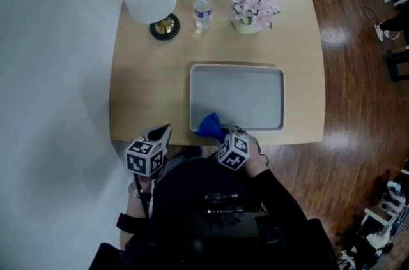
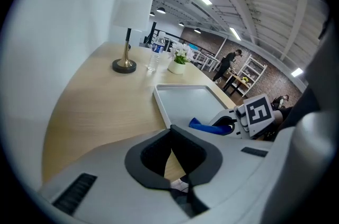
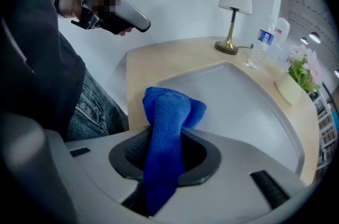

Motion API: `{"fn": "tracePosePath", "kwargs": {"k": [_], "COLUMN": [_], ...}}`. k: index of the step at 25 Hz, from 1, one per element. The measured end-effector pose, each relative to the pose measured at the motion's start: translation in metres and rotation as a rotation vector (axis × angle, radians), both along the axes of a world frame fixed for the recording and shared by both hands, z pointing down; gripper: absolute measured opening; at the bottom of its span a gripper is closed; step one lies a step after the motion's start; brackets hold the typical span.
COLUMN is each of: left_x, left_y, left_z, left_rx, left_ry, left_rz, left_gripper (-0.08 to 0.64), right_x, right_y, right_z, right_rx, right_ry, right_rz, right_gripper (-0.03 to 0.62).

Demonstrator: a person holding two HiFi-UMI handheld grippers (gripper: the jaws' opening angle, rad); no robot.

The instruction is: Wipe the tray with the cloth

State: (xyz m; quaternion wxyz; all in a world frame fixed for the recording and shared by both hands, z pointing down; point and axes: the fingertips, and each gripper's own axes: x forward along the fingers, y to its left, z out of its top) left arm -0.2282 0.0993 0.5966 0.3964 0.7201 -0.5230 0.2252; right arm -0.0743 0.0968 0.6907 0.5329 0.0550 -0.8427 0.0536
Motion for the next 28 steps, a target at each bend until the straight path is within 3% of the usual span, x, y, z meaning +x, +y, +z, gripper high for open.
{"fn": "tracePosePath", "kwargs": {"k": [6,10,12,16,22,28], "left_x": [-0.022,-0.031,-0.034,-0.040,-0.048,-0.056], "left_y": [0.007,0.006,0.005,0.002,0.008,0.011], "left_z": [-0.003,-0.003,-0.003,-0.004,-0.003,0.003], "left_rx": [0.022,0.040,0.047,0.067,0.062,0.058], "left_ry": [0.022,0.027,0.030,0.028,0.037,0.031], "left_rz": [0.050,0.085,0.099,0.121,0.123,0.098], "left_gripper": [0.000,0.000,0.000,0.000,0.000,0.000], "right_x": [-0.056,-0.071,-0.077,-0.086,-0.095,-0.113], "right_y": [0.014,0.017,0.016,-0.001,-0.018,-0.072], "right_z": [-0.009,-0.005,-0.008,-0.024,-0.005,-0.004], "right_rx": [0.001,-0.005,-0.035,-0.053,-0.045,-0.023], "right_ry": [-0.017,-0.013,-0.032,-0.095,-0.008,0.008], "right_rz": [-0.022,0.006,0.048,0.223,0.281,0.337], "right_gripper": [0.110,0.110,0.110,0.110,0.109,0.109]}}
